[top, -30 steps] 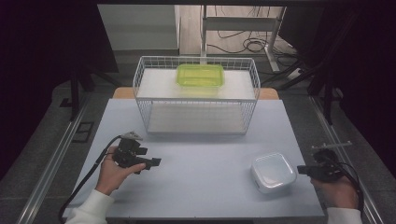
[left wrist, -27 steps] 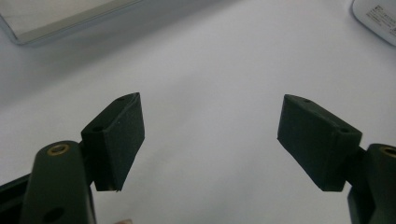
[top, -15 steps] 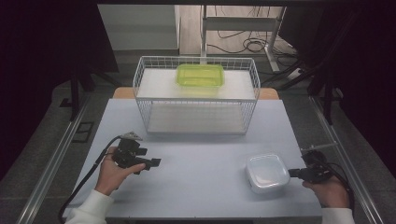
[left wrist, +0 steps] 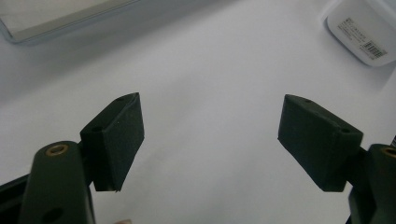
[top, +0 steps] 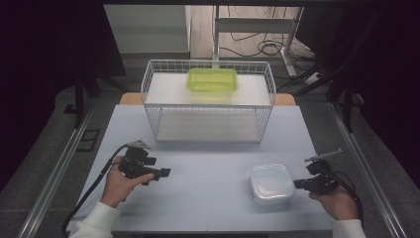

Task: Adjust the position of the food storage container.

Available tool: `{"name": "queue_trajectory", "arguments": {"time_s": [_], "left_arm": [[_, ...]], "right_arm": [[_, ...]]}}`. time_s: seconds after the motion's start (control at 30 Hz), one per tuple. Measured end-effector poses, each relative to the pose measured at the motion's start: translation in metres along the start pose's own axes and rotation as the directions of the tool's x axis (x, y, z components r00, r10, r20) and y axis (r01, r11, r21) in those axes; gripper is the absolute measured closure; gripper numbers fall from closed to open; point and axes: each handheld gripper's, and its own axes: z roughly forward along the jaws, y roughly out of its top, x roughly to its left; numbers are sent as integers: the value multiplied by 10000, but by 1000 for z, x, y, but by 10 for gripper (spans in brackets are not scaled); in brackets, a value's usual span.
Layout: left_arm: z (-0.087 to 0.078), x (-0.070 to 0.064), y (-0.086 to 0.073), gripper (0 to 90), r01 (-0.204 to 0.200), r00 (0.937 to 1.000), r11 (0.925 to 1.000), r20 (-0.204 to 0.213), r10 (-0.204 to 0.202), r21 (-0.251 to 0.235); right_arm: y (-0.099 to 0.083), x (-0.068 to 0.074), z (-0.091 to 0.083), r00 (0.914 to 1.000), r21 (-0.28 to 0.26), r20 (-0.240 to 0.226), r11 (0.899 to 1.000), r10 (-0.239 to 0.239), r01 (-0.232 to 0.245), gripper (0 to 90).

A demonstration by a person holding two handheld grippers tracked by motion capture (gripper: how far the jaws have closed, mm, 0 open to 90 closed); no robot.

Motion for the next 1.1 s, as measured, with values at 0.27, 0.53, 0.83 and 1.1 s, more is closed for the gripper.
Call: {"name": "queue_trajectory", "arguments": {"time_s": [0.27, 0.53, 0.83, 1.1], "left_arm": [[-2, 2, 0, 216, 18, 10000, 10000, -9, -18, -42], [-2, 2, 0, 219, 31, 10000, 10000, -2, -31, -64], [-4, 3, 0, 221, 79, 10000, 9999, -25, -80, -142], [-6, 3, 0, 226, 33, 10000, 9996, -50, -34, -270]], "right_arm": [[7, 21, 10, 9978, 250, -271, 9978, -611, 618, 892], [14, 41, 22, 9940, 320, -417, 9943, -1007, 1020, 892], [24, 70, 40, 9845, 483, -745, 9855, -1587, 1625, 891], [40, 93, 54, 9774, 81, -526, 9786, -2048, 2055, 891]]}}
